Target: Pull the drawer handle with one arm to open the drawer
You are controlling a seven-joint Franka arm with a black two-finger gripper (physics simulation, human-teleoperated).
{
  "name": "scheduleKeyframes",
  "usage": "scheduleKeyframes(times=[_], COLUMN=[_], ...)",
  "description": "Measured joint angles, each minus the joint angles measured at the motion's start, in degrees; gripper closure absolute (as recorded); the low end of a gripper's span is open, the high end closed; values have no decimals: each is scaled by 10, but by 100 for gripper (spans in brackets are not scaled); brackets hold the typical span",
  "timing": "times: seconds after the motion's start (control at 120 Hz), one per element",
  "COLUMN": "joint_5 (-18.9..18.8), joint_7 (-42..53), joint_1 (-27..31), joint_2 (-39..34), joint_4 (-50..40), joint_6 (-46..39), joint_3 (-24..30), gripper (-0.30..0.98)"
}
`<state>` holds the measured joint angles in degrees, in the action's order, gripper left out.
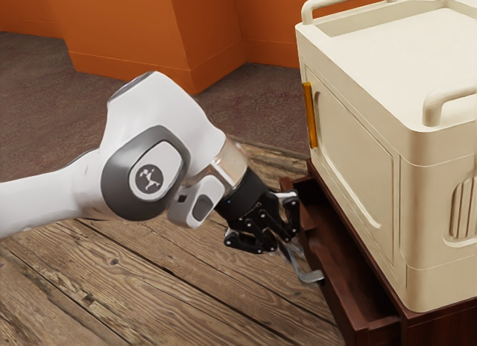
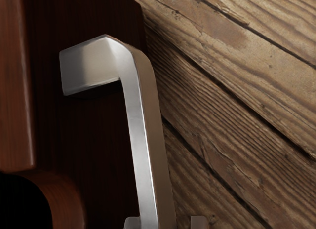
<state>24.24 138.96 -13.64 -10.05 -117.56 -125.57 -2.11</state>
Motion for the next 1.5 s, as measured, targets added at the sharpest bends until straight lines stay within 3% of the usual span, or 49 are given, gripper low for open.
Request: scheduleKeyframes(times=[0.592,1.2,1.5], joint_5=[-1,-30,-41], joint_7=[34,49,43], joint_1=[-32,-32,-32], joint_2=[-149,-201,-201], joint_4=[-145,-185,-185], joint_6=[-6,-4,4], joint_3=[-75,-108,-108], gripper=[79,79,61])
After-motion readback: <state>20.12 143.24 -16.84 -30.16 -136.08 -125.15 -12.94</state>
